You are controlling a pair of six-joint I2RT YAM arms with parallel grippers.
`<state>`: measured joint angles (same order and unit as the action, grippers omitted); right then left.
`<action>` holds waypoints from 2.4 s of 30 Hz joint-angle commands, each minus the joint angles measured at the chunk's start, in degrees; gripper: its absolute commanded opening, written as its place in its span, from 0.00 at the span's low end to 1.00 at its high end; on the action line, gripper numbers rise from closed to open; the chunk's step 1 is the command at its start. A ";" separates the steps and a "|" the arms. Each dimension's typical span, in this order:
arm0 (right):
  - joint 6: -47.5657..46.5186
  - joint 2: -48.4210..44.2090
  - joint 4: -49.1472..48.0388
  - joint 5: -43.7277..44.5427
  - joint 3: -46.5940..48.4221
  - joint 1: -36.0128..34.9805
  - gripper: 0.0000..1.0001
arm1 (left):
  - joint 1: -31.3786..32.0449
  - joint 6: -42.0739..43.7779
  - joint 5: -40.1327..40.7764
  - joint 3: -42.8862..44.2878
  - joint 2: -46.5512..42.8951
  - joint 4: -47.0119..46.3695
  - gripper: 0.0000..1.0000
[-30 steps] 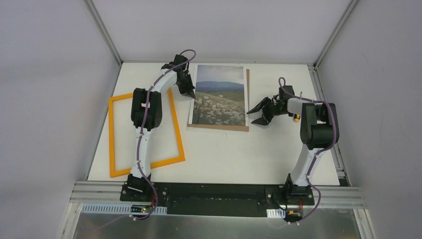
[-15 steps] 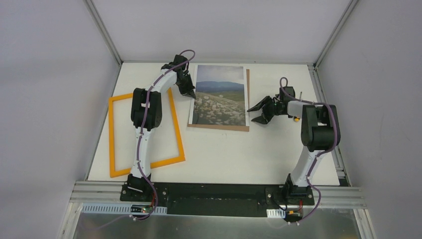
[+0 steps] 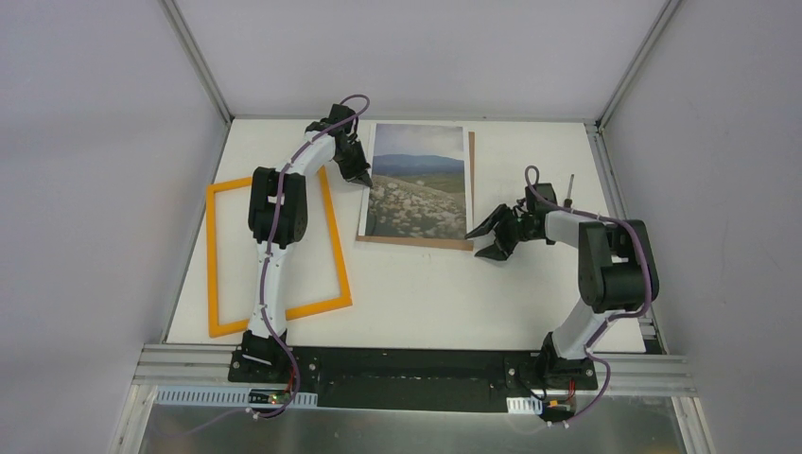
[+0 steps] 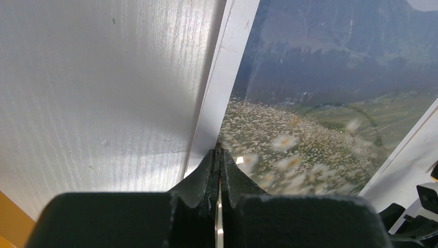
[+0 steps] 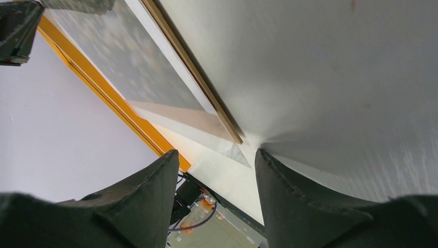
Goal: Take the photo out of the frame
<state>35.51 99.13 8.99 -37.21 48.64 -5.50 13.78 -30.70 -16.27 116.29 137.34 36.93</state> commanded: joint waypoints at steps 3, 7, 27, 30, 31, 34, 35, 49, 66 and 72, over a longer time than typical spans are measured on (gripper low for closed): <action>-2.23 -3.07 1.44 0.64 -3.25 -0.48 0.60 | 0.23 0.05 0.90 -2.20 1.75 3.68 0.00; -1.22 -1.61 -1.94 -1.69 -3.06 -0.55 0.59 | 0.20 0.02 1.02 -2.51 1.64 3.68 0.00; 5.83 -4.62 -14.06 -9.20 -1.71 -0.18 0.41 | 0.20 0.59 0.99 -3.41 1.53 3.68 0.00; 7.02 -4.30 -14.97 -9.20 -0.74 -0.09 0.41 | 0.20 0.79 0.98 -3.47 1.38 3.69 0.00; 7.42 -3.97 -15.55 -9.21 -0.52 -0.09 0.41 | 0.20 0.81 0.91 -3.52 1.36 3.68 0.00; 9.73 -1.66 -17.81 -9.28 0.00 0.03 0.40 | 0.23 0.99 0.81 -3.53 1.35 3.68 0.00; 10.83 -1.10 -19.08 -9.28 -0.08 0.00 0.40 | 0.20 1.07 0.80 -3.60 1.30 3.70 0.00; 33.73 7.54 -42.04 -5.31 -0.22 1.69 0.41 | 0.19 2.35 0.52 -4.78 0.60 3.68 0.00; 64.04 14.51 -75.43 4.48 -9.00 1.63 0.42 | -0.07 3.32 0.27 -5.57 0.13 3.68 0.00; 69.21 14.34 -76.95 10.40 -10.59 1.38 0.33 | -0.15 3.37 0.19 -5.68 0.22 3.68 0.00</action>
<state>97.91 113.06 -63.77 -32.75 39.55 -3.90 13.76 -30.20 -18.02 113.47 136.42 34.83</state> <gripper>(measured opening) 0.354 0.008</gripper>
